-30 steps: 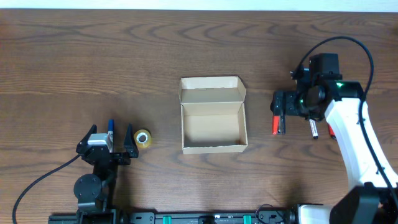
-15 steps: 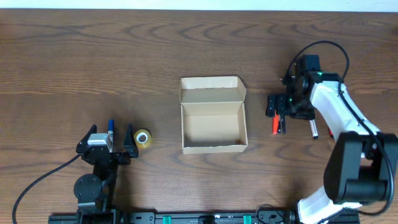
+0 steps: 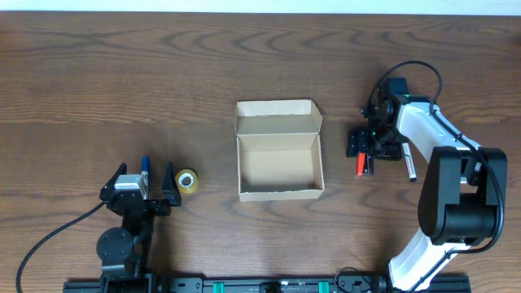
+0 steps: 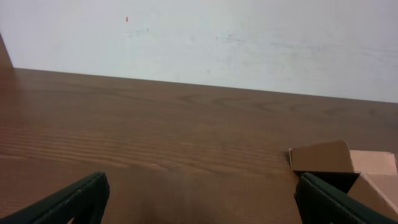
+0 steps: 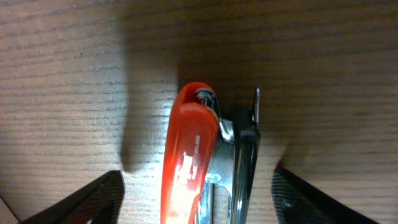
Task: Pack container
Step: 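Close the right gripper on the red-handled pliers and lift, then carry the pliers into the cardboard box and release with right gripper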
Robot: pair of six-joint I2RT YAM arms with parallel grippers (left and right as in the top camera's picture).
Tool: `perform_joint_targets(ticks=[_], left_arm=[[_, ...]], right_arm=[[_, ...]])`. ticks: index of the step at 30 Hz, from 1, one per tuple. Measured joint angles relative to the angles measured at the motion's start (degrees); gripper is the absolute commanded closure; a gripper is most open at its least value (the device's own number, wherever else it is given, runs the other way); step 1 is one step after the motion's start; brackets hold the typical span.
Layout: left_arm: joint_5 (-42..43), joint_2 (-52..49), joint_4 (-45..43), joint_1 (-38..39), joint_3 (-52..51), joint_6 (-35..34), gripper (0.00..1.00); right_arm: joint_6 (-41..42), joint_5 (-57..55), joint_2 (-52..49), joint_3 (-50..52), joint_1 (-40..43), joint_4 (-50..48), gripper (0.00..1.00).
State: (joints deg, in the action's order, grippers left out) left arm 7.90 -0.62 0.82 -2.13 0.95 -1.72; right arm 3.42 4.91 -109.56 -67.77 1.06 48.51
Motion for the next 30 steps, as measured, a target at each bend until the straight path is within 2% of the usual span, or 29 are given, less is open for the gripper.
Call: perform_joint_targets(ticks=[4, 8, 12, 30], left_arm=[[0.0, 0.0, 0.0, 0.0, 0.0, 0.0, 0.05], [0.0, 0.0, 0.0, 0.0, 0.0, 0.0, 0.05], [0.0, 0.0, 0.0, 0.0, 0.0, 0.0, 0.05], [0.0, 0.0, 0.0, 0.0, 0.0, 0.0, 0.05]], right_arm=[[0.0, 0.0, 0.0, 0.0, 0.0, -0.3, 0.5], [0.1, 0.0, 0.0, 0.0, 0.0, -0.5, 0.81], [0.2, 0.2, 0.0, -0.2, 0.0, -0.5, 0.99], [0.2, 3.3, 0.0, -0.3, 0.0, -2.8, 0.98]])
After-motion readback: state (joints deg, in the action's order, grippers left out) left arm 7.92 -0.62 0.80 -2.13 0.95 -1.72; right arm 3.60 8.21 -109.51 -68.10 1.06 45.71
